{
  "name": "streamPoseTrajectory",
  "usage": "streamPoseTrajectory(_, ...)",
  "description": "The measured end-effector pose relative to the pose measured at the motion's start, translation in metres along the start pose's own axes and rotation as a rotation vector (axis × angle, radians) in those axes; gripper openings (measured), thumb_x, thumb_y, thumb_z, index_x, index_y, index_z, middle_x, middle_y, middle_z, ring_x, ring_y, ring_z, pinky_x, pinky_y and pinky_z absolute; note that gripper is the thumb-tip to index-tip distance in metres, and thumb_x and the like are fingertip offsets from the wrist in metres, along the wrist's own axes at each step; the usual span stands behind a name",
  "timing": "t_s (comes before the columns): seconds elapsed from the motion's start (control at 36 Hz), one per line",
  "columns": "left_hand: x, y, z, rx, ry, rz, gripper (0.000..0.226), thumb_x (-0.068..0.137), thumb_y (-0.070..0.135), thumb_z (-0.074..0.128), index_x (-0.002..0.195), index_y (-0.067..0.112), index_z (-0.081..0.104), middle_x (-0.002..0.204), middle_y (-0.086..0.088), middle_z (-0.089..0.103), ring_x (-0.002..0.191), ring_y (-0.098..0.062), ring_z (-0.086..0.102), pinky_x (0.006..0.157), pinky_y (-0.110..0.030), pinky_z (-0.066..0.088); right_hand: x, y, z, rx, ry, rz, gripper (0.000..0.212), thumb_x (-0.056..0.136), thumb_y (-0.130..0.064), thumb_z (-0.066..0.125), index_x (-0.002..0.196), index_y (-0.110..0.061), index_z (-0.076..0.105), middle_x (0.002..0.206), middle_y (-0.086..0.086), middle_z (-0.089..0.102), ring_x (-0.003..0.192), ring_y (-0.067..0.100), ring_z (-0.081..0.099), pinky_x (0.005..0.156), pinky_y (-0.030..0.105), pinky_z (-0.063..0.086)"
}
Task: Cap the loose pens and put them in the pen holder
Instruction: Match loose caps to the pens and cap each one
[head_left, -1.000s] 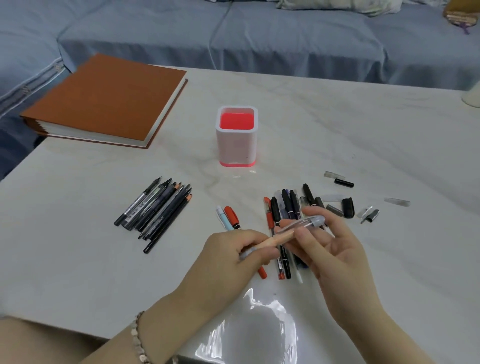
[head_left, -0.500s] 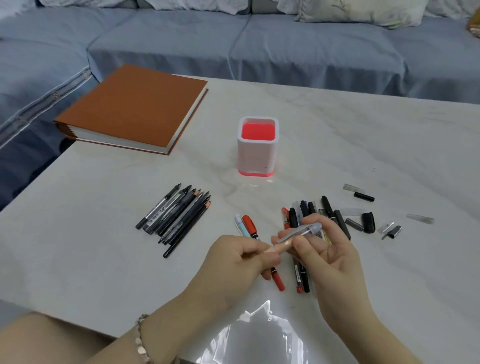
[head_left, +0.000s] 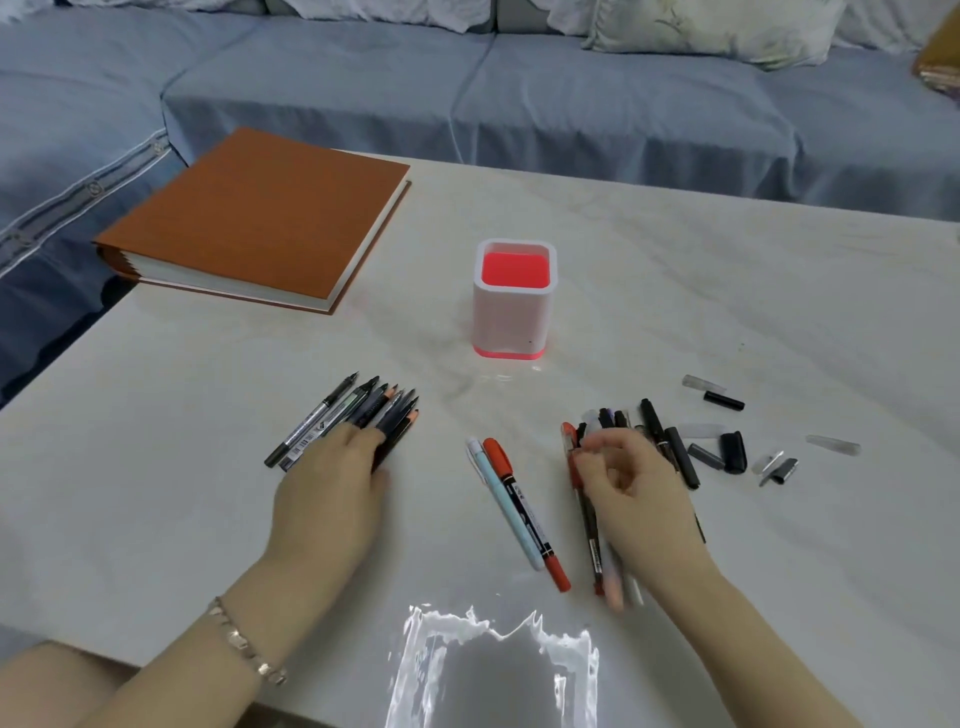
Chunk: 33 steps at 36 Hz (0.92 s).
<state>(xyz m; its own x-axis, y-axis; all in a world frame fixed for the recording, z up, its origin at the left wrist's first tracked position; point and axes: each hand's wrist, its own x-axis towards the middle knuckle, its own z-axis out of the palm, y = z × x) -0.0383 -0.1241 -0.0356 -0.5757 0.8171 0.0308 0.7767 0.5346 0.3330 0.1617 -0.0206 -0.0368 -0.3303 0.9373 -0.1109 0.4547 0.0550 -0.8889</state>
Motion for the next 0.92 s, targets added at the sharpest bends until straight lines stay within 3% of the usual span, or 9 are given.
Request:
streamPoseTrajectory(0.06,0.0,-0.007,0.005,0.053,-0.012,0.002,0.022,0.086,0.015,0.054,0.107,0.011,0.059,0.107,-0.005,0.06,0.099,-0.028,0.054,0.072,-0.036,0.046,0.004,0.0,0.004,-0.206,-0.066,-0.043,0.024,0.085,-0.014,0.056,0.106,-0.024,0.056,0.088,-0.013,0.057,0.077,-0.002,0.05,0.066,0.003,0.034)
streamPoseTrajectory(0.14,0.001,-0.01,0.013,0.065,-0.034,0.004,0.02,0.087,0.013,0.053,0.105,0.009,0.06,0.105,-0.006,0.059,0.097,-0.028,0.052,0.07,-0.036,0.044,0.007,0.002,0.011,-0.44,-0.17,-0.175,0.036,0.087,-0.009,0.051,0.122,-0.015,0.051,0.128,-0.002,0.044,0.121,0.01,0.04,0.086,0.001,0.016)
streamPoseTrajectory(0.19,0.001,-0.007,0.016,0.072,-0.04,0.007,0.018,0.087,0.014,0.053,0.103,0.009,0.06,0.102,-0.006,0.057,0.095,-0.027,0.052,0.067,-0.035,0.043,0.006,0.004,0.013,-0.569,-0.196,-0.224,0.036,0.09,-0.011,0.046,0.126,-0.013,0.049,0.14,0.001,0.033,0.129,0.014,0.031,0.092,0.005,0.014)
streamPoseTrajectory(0.33,0.006,0.002,0.021,0.156,-0.051,0.082,0.007,0.078,0.009,0.063,0.083,0.006,0.061,0.08,-0.01,0.057,0.076,-0.031,0.055,0.053,-0.033,0.042,0.003,0.011,-0.001,-0.613,-0.204,-0.265,0.031,0.092,-0.015,0.045,0.121,-0.014,0.055,0.14,0.001,0.035,0.132,0.015,0.028,0.099,0.009,0.014)
streamPoseTrajectory(0.42,0.009,0.008,0.026,0.271,-0.042,0.158,0.025,0.049,0.0,0.08,0.059,0.005,0.057,0.054,-0.01,0.052,0.045,-0.029,0.051,0.039,-0.021,0.027,0.013,0.017,-0.024,-0.627,-0.136,-0.256,0.028,0.089,-0.016,0.05,0.115,-0.014,0.061,0.133,0.002,0.043,0.127,0.016,0.033,0.092,0.006,0.014)
streamPoseTrajectory(0.47,0.012,0.011,0.028,0.284,-0.027,0.156,0.03,0.043,0.0,0.082,0.057,0.005,0.056,0.051,-0.01,0.05,0.041,-0.028,0.049,0.041,-0.017,0.022,0.026,0.021,-0.044,-0.641,-0.082,-0.215,0.027,0.088,-0.012,0.051,0.112,-0.012,0.062,0.129,0.006,0.048,0.125,0.02,0.036,0.094,0.012,0.02)
streamPoseTrajectory(0.58,0.015,0.018,0.032,0.308,-0.021,0.187,0.024,0.049,0.001,0.08,0.056,0.004,0.058,0.056,-0.012,0.053,0.044,-0.029,0.051,0.042,-0.02,0.021,0.064,0.034,-0.078,-0.675,0.033,-0.147,0.027,0.086,-0.002,0.048,0.109,-0.005,0.062,0.126,0.012,0.054,0.124,0.027,0.042,0.102,0.025,0.026)
streamPoseTrajectory(0.69,0.018,0.023,0.041,0.207,-0.026,0.13,0.012,0.074,0.012,0.067,0.071,0.0,0.065,0.08,-0.014,0.058,0.075,-0.033,0.055,0.055,-0.032,0.039,0.095,0.044,-0.092,-0.731,0.069,-0.107,0.032,0.088,-0.001,0.041,0.114,-0.006,0.059,0.127,0.012,0.055,0.121,0.028,0.043,0.099,0.03,0.031)
streamPoseTrajectory(0.92,0.015,0.037,0.029,-0.056,-0.009,0.076,0.014,0.085,0.02,0.052,0.075,0.011,0.055,0.08,-0.002,0.053,0.075,-0.02,0.048,0.06,-0.032,0.039,0.121,0.066,-0.081,-0.951,0.047,-0.078,0.034,0.09,-0.008,0.041,0.12,-0.014,0.054,0.121,0.012,0.058,0.111,0.032,0.049,0.088,0.036,0.038)
